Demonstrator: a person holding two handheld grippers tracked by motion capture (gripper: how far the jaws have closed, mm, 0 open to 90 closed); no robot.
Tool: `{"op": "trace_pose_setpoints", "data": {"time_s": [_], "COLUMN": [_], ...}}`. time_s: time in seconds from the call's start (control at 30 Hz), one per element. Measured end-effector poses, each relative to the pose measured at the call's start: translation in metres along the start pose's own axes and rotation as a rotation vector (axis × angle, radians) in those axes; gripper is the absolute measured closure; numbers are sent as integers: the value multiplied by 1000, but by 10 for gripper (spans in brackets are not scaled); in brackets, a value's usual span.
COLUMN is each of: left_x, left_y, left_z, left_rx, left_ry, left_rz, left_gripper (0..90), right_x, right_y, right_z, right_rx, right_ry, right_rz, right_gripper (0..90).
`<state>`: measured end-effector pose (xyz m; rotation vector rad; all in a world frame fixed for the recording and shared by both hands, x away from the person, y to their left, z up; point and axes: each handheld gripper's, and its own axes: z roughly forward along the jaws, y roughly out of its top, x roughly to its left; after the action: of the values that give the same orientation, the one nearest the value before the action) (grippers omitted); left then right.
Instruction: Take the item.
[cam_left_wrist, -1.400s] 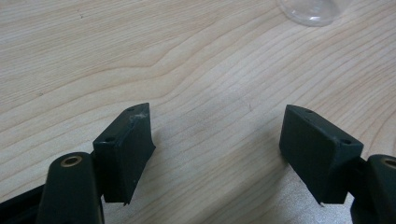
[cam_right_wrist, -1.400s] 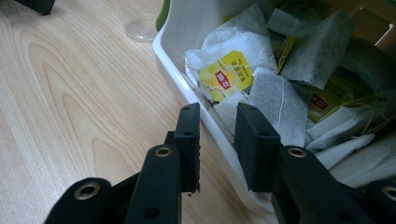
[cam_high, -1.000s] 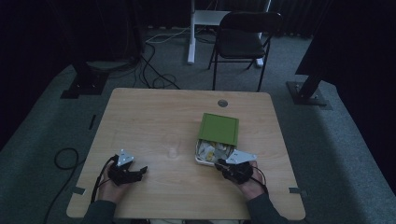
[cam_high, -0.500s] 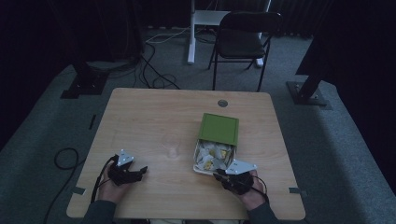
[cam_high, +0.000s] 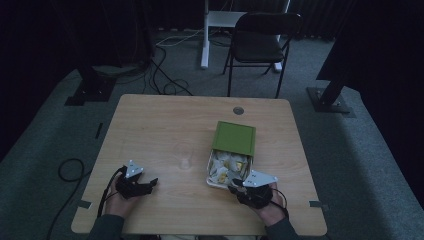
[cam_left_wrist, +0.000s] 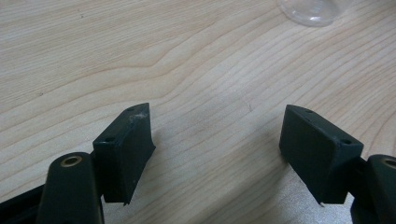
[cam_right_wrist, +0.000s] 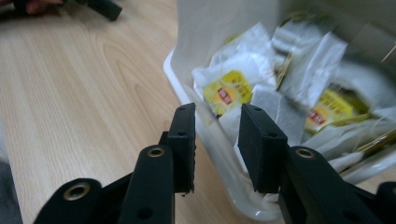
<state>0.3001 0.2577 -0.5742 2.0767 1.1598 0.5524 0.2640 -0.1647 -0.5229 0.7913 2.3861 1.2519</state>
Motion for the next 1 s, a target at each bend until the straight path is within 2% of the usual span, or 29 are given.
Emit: {"op": "trace_pose_setpoints", "data": {"time_s": [0.33,0.53,0.73,1.0], "left_x": [0,0,0,0], "left_y": [0,0,0,0], "left_z": [0,0,0,0], "left_rx": [0,0,0,0], "left_ry": [0,0,0,0], "left_rz": [0,-1,0,0], "left_gripper": [266,266,266,266], "right_x": [-3,-7,-13,-12], "right_y": [16,32,40,44], "right_z": [-6,-7,-1,9], "right_rx": [-53,-76,-63,-41], "right_ry": [-33,-87,-134,-184], "right_rz": [12,21,44,29], "right_gripper": [648,648,639,640]}}
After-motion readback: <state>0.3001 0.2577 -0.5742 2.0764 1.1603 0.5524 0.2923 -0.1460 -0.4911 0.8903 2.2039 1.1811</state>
